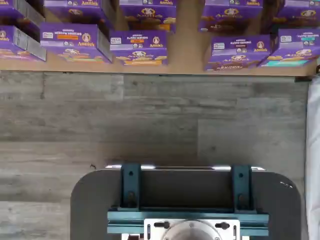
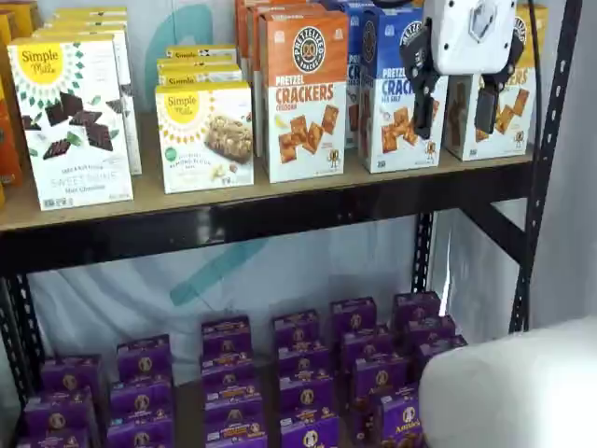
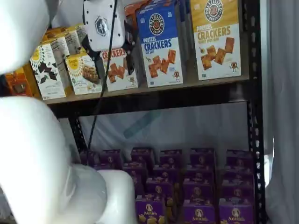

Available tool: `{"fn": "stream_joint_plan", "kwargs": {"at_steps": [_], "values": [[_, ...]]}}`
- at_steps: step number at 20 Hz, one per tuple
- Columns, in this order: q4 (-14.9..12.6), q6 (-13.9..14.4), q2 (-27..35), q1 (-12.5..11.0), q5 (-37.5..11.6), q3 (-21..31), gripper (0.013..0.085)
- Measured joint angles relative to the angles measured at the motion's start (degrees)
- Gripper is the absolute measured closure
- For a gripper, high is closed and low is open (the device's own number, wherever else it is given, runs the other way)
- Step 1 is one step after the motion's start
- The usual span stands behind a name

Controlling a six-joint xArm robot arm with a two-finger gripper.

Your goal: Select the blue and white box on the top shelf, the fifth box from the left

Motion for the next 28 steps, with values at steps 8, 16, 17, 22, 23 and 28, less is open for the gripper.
{"fn": "stream_joint_plan", "kwargs": {"at_steps": [8,16,17,22,23,28], "values": [[3.9,-2.2,-0.8,-3.6,-2.0,1.0,0.0130],[-0.2,-1.7,2.9,-1.5,-10.0,-1.4,0.0130],[-0.5,-1.7,3.6,-1.4,-10.5,-2.0,0.0130],[-1.6,-2.2,7.9,-1.6,-12.9,-6.5,0.0130],[-1.7,-2.3,9.0,-1.7,-13.2,-7.6,0.0130],[-1.3,-3.1,13.7,-2.7,-14.3,-12.7,0.0130]]}}
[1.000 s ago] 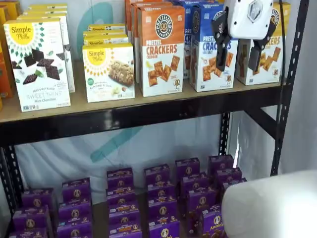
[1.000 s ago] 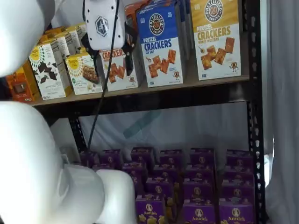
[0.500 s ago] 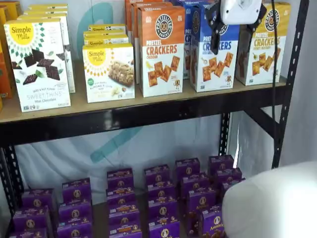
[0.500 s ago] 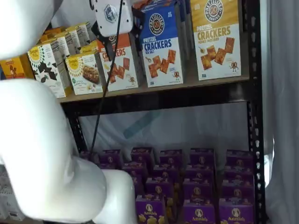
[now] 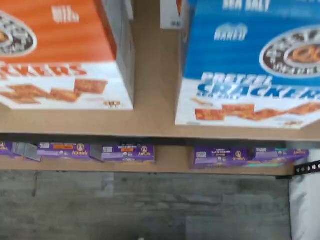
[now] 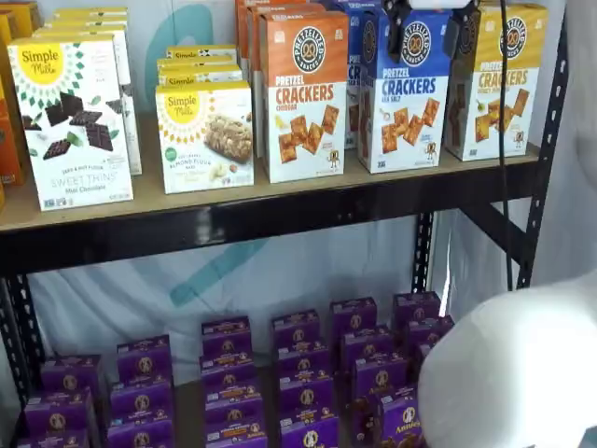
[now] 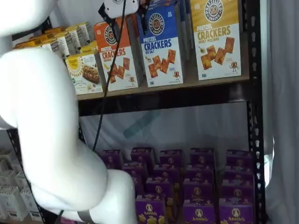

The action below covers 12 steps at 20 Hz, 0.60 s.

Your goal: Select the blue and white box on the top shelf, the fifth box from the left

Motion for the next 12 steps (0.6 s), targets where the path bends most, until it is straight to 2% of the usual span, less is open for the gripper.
{"fn": "stream_joint_plan", "kwargs": {"at_steps": [6,12], "values": [[0.1,-1.3,4.8,-1.3,0.6,-4.8,0.0130],[0.5,-2.8,7.1,-3.0,0.5,-6.4,0.0130]]}}
